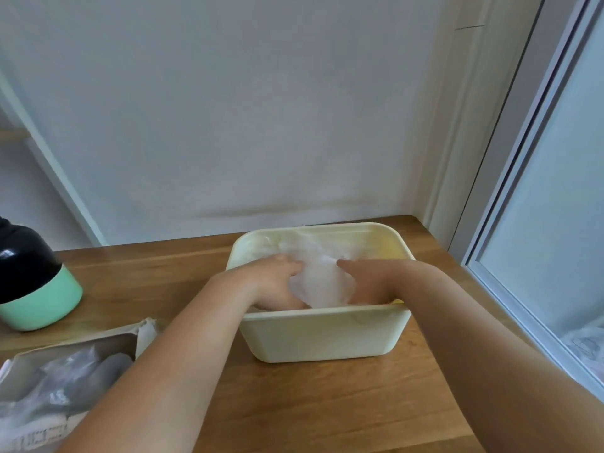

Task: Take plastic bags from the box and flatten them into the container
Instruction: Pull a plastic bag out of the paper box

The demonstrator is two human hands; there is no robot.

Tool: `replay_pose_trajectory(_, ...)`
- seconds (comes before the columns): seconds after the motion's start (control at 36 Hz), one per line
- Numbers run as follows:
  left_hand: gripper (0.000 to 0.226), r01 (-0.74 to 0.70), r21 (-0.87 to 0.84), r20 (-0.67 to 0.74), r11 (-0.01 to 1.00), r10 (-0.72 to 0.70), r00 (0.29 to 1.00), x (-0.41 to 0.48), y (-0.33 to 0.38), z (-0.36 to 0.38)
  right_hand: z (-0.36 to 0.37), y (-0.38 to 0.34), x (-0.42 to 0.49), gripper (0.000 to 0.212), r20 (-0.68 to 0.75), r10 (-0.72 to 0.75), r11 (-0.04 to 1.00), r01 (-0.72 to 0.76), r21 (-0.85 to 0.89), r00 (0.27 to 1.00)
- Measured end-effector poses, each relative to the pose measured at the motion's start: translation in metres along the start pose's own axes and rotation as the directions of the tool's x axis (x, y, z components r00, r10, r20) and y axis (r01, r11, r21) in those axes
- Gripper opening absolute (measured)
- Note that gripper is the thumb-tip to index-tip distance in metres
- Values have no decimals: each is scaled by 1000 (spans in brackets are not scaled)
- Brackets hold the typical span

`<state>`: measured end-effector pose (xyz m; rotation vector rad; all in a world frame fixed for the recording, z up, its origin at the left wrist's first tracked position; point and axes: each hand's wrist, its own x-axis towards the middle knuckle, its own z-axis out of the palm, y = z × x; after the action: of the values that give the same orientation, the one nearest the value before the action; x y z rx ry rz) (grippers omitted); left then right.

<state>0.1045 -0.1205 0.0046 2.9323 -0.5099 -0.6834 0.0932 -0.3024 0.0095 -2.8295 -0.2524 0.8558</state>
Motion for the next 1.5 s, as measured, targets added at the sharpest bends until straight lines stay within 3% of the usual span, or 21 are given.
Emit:
replay_pose_trajectory(0.14,69,24,30,127,999,-28,992,16,1,7,3,-2,9,55,31,-29,995,32,-96,999)
replay_pose_trajectory(0.25,67,55,24,181,998,-58,982,17,4,4,8,3,20,49,16,2,993,0,-115,1000)
replay_pose_trajectory(0.36,75,45,-139,38,989,-40,998,2,1,-3,4,6,8,78,-102,40,994,-29,110,994)
replay_pose_trajectory(0.42,73,8,-251,-95,968,-33,995,-8,-2,-6,1,4,-4,75,-216,60,977,-13,211,975)
replay_pose_trajectory(0.53,43,-92,-336,-362,937,-39,931,-37,-9,-12,-6,-8,-29,34,-475,35,997,2,77,879)
replay_pose_trajectory(0.61,27,-152,-403,-486,902,-71,871,-62,-18,-12,-3,-21,-40,27,-642,28,989,72,128,766)
replay_pose_trajectory(0.69,22,-174,-453,-562,874,-129,817,-87,-32,-8,4,-43,-52,20,-786,3,946,252,202,618)
replay_pose_trajectory(0.81,13,-176,-509,-609,843,-208,765,-131,-60,4,20,-92,-68,11,-839,-60,820,506,268,542)
replay_pose_trajectory(0.89,14,-98,-526,-589,845,-278,758,-166,-84,18,41,-129,-65,9,-820,-110,710,622,331,562)
replay_pose_trajectory(0.97,27,25,-507,-547,861,-344,763,-192,-104,33,63,-157,-52,10,-771,-159,678,636,369,617)
replay_pose_trajectory(1.06,43,162,-437,-442,885,-368,818,-207,-115,47,84,-182,-39,28,-677,-208,676,604,423,706)
replay_pose_trajectory(1.14,57,185,-393,-313,901,-321,894,-202,-117,60,99,-200,-27,48,-590,-268,687,580,438,762)
replay_pose_trajectory(1.25,61,231,-326,-262,917,-322,910,-191,-125,73,114,-211,-18,45,-552,-264,742,532,408,791)
replay_pose_trajectory(1.42,24,60,-449,-285,891,-207,936,-213,-139,62,114,-209,-14,37,-517,-220,721,495,485,828)
replay_pose_trajectory(1.5,22,-44,-521,-464,852,-240,853,-217,-151,62,114,-208,-15,38,-501,-208,709,482,514,840)
